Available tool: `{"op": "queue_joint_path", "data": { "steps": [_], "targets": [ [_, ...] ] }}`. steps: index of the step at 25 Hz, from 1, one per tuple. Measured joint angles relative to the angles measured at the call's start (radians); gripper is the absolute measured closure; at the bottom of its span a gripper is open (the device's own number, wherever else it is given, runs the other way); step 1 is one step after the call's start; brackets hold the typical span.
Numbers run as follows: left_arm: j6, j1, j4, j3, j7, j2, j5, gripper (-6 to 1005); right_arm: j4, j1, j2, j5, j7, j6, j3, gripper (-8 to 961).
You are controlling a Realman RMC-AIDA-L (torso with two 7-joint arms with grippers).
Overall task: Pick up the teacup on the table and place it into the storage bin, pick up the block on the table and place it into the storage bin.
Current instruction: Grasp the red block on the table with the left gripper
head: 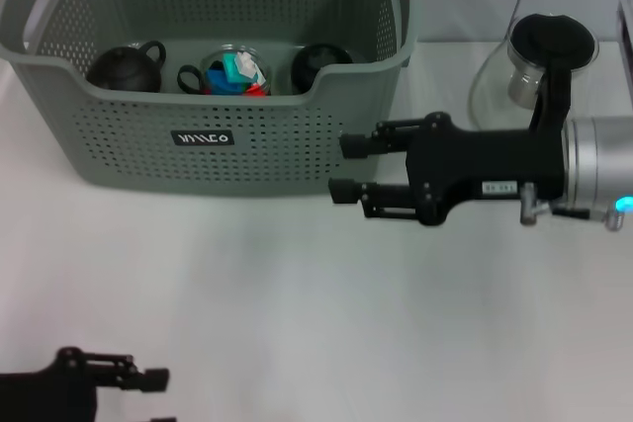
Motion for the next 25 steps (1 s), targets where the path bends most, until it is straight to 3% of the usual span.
{"op": "queue_joint_path", "data": {
  "steps": [4, 9, 14, 15, 25],
  "targets": [
    [0.004, -0.034, 0.016, 0.04, -0.062, 0.0, 0.057, 521, 0.079, -0.002, 0.001, 0.029, -0.065, -0.005, 0.009, 374],
    [-0.004, -0.008, 0.071, 0.057, 0.08, -0.045, 0.059, 489, 0.097, -0.007, 0.0, 0.029, -0.08, 0.003, 0.014, 375],
    [-0.04, -0.007, -0.005, 0.06, 0.177, -0.043, 0.064, 493, 0.098, -0.007, 0.0, 0.03, -0.096, 0.004, 0.026, 375],
    [-0.097, -0.007, -0.075, 0.061, 0.251, -0.041, 0.073, 493, 0.098, -0.006, 0.0, 0.03, -0.098, 0.004, 0.026, 375],
    [-0.137, 0.027, -0.142, 0.052, 0.447, -0.044, 0.101, 495, 0.113, -0.008, 0.0, 0.032, -0.099, 0.003, 0.038, 375]
  ]
}}
